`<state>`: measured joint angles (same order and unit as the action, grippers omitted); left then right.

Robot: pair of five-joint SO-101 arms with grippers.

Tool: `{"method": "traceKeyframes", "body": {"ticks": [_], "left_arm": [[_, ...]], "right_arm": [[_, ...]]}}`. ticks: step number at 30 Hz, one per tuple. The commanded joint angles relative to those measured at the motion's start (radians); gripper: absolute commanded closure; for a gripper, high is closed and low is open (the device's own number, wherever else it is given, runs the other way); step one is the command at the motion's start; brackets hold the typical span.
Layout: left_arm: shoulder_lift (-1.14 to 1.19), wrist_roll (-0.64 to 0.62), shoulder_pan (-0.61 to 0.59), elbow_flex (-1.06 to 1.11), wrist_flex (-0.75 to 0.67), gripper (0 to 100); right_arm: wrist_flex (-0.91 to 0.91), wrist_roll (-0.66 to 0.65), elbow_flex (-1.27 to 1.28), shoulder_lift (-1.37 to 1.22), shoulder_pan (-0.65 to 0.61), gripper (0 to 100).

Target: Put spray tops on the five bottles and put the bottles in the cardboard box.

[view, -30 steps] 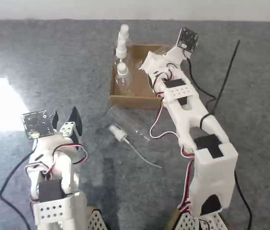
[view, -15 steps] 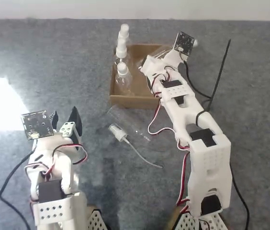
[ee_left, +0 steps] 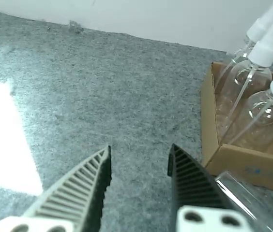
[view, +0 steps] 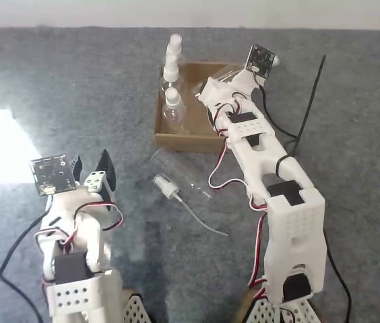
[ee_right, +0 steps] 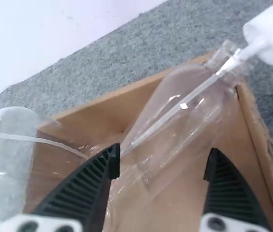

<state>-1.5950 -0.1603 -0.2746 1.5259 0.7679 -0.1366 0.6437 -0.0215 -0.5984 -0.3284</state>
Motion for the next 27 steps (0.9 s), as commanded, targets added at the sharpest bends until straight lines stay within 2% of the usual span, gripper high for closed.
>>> {"method": "traceKeyframes", "body": {"ticks": [1,9,15,27], "left_arm": [[-0.011,0.008,-0.005,-0.013,-0.021,82],[-0.011,0.008,-0.005,-0.012,-0.020,82],[-0.011,0.008,-0.005,-0.012,-0.020,82],[-0.011,0.008,0.000,-0.016,0.008,82]], "right_arm": [[0.001,0.006,-0.057,0.021,0.022,74.9],[0.004,0.009,-0.060,0.015,0.024,74.9],[0.097,0.006,-0.064,-0.022,0.024,74.9],[0.133,0.005,-0.284,-0.232,0.050,75.6]]}}
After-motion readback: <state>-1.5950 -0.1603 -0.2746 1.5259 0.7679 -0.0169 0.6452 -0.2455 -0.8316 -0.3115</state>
